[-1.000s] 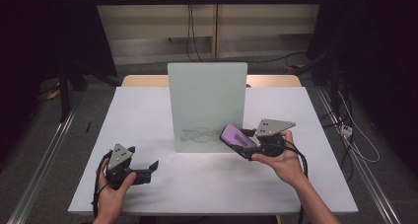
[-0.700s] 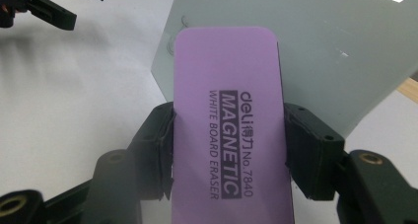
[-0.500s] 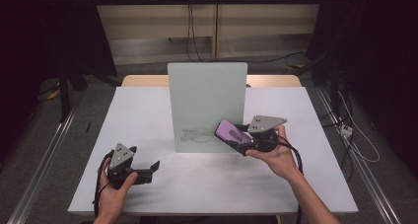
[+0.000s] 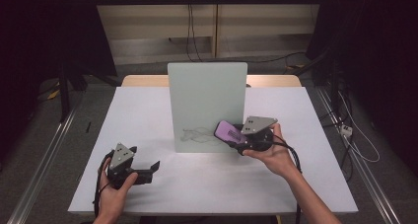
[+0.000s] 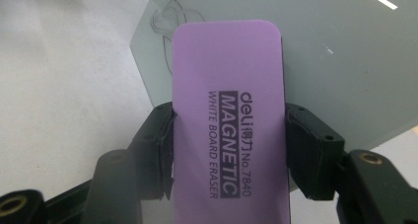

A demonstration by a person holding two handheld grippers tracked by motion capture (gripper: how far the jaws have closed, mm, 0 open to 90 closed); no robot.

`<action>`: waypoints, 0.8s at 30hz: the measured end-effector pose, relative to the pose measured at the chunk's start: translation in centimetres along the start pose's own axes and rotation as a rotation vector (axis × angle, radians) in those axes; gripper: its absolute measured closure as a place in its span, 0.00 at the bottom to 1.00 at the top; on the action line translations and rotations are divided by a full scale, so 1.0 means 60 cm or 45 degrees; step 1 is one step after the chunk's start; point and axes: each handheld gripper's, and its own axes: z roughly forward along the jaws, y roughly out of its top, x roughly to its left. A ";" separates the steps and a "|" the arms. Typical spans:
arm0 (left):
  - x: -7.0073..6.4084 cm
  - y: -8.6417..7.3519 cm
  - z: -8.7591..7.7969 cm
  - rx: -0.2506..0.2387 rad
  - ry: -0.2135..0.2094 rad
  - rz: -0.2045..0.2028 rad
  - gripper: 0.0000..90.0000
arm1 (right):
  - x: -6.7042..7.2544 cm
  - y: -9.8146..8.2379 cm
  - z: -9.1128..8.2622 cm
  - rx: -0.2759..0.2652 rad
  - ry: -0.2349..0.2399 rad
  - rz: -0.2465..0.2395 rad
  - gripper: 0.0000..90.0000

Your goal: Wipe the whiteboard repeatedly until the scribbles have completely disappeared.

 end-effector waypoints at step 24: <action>0.001 0.000 -0.002 0.001 0.002 0.002 0.05 | 0.015 -0.004 0.017 -0.006 -0.005 0.008 0.46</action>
